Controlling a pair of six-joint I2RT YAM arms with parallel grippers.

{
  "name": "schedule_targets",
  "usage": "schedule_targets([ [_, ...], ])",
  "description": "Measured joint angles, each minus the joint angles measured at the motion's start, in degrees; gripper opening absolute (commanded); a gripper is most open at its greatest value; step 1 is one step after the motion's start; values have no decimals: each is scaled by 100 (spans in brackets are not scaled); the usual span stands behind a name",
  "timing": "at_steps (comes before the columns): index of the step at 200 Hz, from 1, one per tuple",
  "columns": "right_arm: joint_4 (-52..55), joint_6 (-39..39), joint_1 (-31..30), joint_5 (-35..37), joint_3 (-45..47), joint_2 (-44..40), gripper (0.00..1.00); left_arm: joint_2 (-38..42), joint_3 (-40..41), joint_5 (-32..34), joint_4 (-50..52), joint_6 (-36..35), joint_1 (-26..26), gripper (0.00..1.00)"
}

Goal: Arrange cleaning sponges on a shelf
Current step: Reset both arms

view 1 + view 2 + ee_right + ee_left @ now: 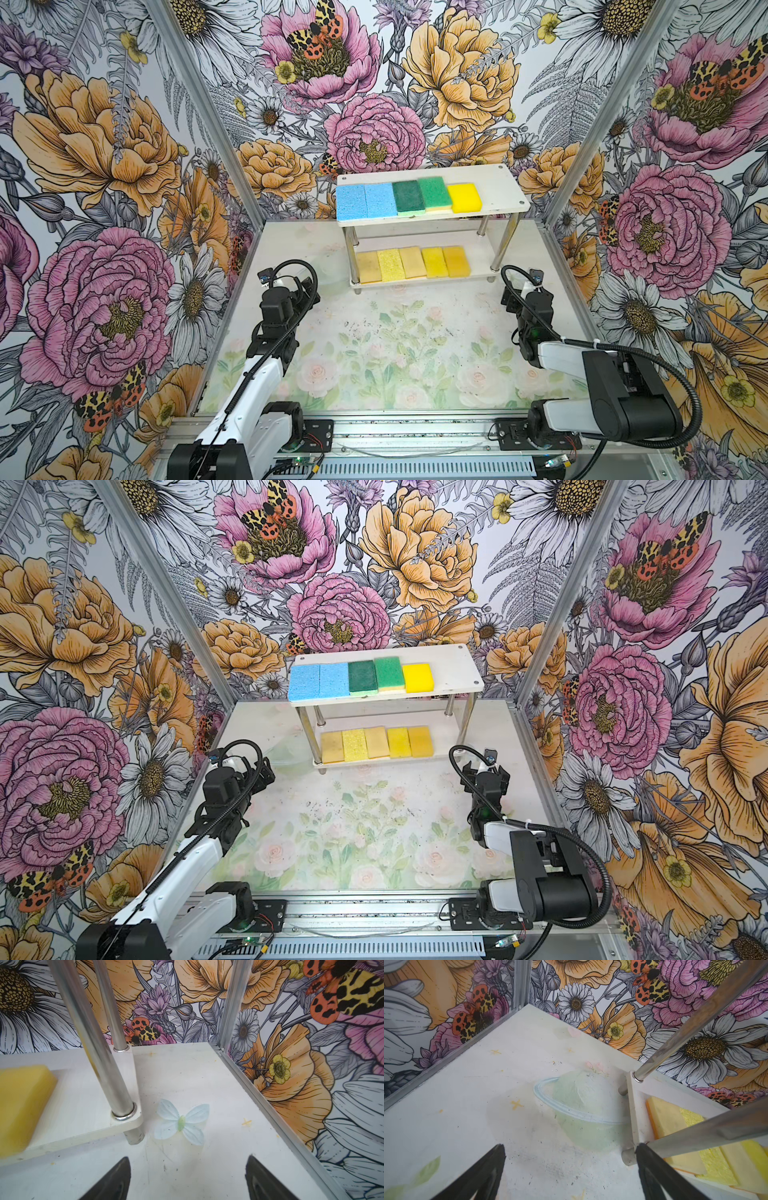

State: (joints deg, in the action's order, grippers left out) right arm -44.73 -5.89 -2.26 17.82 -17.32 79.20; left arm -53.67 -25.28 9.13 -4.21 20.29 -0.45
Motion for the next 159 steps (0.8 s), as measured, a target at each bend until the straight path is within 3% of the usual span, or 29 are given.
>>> schedule_targets([
  [52,-1040,-4,151,-164,9,804,87,-885,251,-13,-1329,-597,254,99],
  [120,-1158,-59,247,-269,2,837,87,-2533,120,-334,-2524,-1185,299,99],
  [143,-1071,-66,262,-269,-57,837,90,-2763,11,-531,-2855,-1526,293,99],
  [159,-1014,-79,262,-271,-109,837,96,-2830,94,-599,-3373,-1663,293,99],
])
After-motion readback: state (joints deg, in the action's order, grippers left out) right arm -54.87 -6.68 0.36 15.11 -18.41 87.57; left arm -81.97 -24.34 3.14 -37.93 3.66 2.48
